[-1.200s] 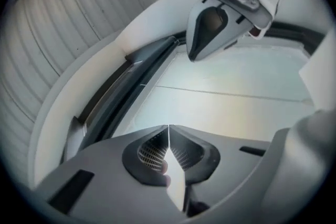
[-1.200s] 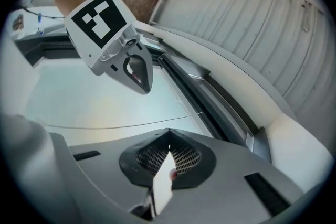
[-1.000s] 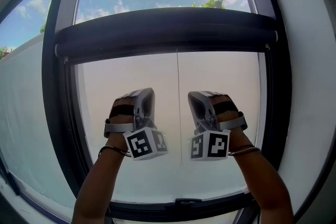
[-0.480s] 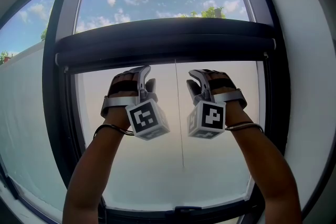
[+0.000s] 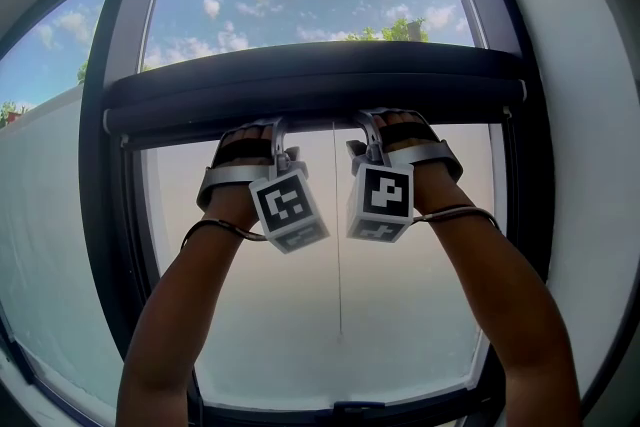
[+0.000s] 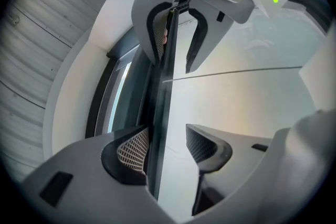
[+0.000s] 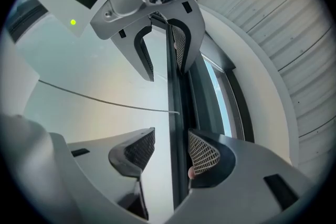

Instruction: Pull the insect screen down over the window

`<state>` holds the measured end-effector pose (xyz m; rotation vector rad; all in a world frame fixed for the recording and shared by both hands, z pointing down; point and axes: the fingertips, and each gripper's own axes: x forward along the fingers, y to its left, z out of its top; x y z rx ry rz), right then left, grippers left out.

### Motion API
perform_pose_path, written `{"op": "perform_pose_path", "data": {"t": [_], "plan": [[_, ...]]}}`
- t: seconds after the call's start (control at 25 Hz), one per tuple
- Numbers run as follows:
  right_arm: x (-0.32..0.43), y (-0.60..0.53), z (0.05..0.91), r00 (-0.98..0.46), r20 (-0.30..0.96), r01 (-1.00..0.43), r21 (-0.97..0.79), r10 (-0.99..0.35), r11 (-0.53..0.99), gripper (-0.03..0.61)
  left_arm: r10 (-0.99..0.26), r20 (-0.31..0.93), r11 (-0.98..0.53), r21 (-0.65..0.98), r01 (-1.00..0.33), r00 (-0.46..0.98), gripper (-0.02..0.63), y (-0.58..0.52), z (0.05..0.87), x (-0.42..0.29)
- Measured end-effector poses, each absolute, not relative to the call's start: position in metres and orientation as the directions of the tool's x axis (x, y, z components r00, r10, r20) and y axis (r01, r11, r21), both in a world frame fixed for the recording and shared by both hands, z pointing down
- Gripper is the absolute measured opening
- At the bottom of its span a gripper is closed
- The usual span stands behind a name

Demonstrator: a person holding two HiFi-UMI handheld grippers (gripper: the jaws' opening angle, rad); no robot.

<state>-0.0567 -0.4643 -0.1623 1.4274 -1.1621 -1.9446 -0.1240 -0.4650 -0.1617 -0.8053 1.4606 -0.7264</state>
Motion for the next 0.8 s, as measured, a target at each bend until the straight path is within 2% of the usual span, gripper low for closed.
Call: {"op": "perform_pose_path", "data": {"t": [0.68, 0.8], "plan": [[-0.058, -0.485, -0.163, -0.287, -0.457, -0.036, 0.883, -0.842, -0.467, 0.192, -0.868, -0.497, 0.497, -0.866, -0.053, -0.019, 0.207, -0.482, -0.165, -0.118], [-0.057, -0.485, -0.163, -0.280, -0.461, -0.025, 0.881, -0.842, -0.473, 0.201, -0.865, -0.500, 0.500, -0.866, -0.003, -0.047, 0.207, -0.482, -0.167, -0.119]]}}
